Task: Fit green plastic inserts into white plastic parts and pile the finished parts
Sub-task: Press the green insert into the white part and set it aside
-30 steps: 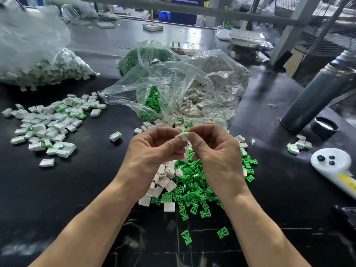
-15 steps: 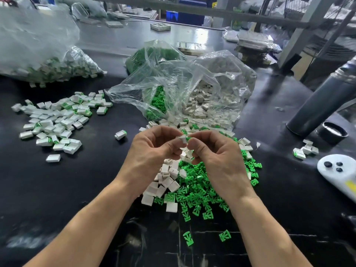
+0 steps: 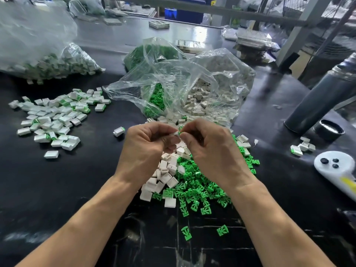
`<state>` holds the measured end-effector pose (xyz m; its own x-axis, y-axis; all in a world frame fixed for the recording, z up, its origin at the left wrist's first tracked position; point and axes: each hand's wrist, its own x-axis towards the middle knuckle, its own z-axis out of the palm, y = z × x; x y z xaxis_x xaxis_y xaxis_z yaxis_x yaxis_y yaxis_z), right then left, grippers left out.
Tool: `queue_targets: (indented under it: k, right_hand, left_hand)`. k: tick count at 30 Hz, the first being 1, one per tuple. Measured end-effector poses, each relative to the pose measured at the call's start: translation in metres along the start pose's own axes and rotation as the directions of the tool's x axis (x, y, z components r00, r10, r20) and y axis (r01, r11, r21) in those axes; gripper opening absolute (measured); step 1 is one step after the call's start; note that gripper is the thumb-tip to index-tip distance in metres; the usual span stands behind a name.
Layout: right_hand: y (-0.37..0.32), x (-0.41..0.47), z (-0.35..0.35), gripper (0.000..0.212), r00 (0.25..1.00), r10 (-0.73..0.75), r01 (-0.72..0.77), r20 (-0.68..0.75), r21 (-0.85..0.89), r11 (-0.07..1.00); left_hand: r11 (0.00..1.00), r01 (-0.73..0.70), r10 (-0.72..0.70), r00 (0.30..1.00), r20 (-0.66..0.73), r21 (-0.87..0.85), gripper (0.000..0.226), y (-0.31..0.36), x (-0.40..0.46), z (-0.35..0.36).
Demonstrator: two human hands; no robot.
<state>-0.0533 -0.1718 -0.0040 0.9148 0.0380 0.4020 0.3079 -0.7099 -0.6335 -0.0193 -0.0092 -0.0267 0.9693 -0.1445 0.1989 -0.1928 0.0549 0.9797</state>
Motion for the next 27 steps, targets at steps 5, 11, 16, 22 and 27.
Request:
queue_targets:
  k: [5,11,16,22,27]
  right_hand:
    - [0.006,-0.002,0.0,0.004,0.999,-0.042,0.042,-0.007,-0.022,0.999]
    - [0.01,-0.006,0.003,0.005,0.996,-0.068,0.066,-0.064,-0.029,0.997]
    - [0.015,-0.009,0.005,0.004,0.997,0.005,-0.001,-0.072,0.049,0.999]
    - [0.014,-0.009,0.012,0.013,0.984,0.161,-0.122,-0.077,0.365,0.923]
    - [0.009,-0.011,0.012,0.027,0.939,0.343,-0.239,-0.027,0.665,0.707]
  left_hand:
    - [0.999,-0.025,0.024,1.0,0.019,0.047,0.013,0.0,-0.002,0.0]
    - [0.992,-0.046,0.042,0.998,0.04,0.118,0.017,-0.003,0.0,0.002]
    - [0.984,-0.059,0.048,0.997,0.067,0.17,0.026,-0.004,0.0,0.004]
    - [1.0,-0.022,0.022,1.0,0.01,0.017,0.013,0.0,-0.002,0.005]
    - [0.998,-0.01,0.011,1.0,0.006,-0.069,0.008,0.004,-0.002,0.005]
